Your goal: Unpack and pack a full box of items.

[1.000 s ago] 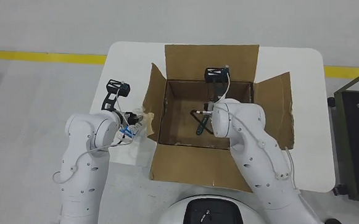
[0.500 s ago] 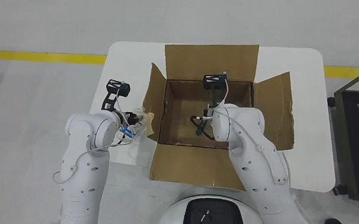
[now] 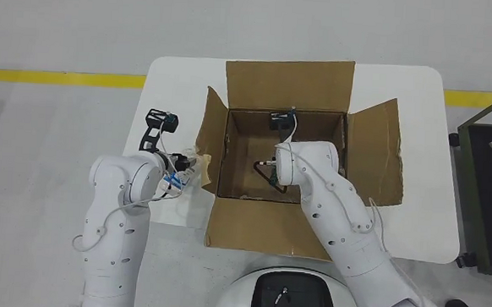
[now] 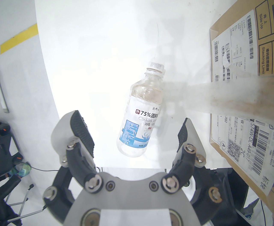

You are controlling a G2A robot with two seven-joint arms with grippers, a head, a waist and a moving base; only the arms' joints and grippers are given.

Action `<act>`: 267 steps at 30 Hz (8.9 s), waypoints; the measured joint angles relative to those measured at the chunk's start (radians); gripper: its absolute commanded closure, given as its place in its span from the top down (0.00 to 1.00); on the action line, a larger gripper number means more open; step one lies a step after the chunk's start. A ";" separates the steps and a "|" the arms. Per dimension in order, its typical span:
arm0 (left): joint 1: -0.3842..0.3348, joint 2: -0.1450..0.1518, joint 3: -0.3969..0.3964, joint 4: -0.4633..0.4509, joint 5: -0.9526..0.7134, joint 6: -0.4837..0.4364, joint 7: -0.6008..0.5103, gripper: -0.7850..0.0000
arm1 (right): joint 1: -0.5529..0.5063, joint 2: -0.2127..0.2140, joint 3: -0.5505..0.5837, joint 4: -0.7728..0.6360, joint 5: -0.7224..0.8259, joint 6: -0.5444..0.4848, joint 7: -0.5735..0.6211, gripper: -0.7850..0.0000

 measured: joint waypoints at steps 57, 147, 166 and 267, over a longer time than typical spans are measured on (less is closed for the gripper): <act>0.000 0.000 0.000 0.000 0.000 0.000 0.000 1.00 | 0.112 -0.219 0.224 0.294 -0.219 0.041 -0.056 1.00; 0.000 0.000 0.000 0.000 0.000 0.000 0.000 1.00 | 0.177 -0.226 0.235 0.509 -0.153 0.126 -0.125 0.00; 0.000 0.000 0.000 0.000 0.000 0.000 0.000 1.00 | -0.048 -0.175 0.103 0.041 -0.196 -0.059 -0.027 0.00; 0.000 0.000 0.000 0.000 0.000 0.000 0.000 1.00 | 0.026 -0.157 0.131 0.291 -0.176 -0.102 -0.164 0.39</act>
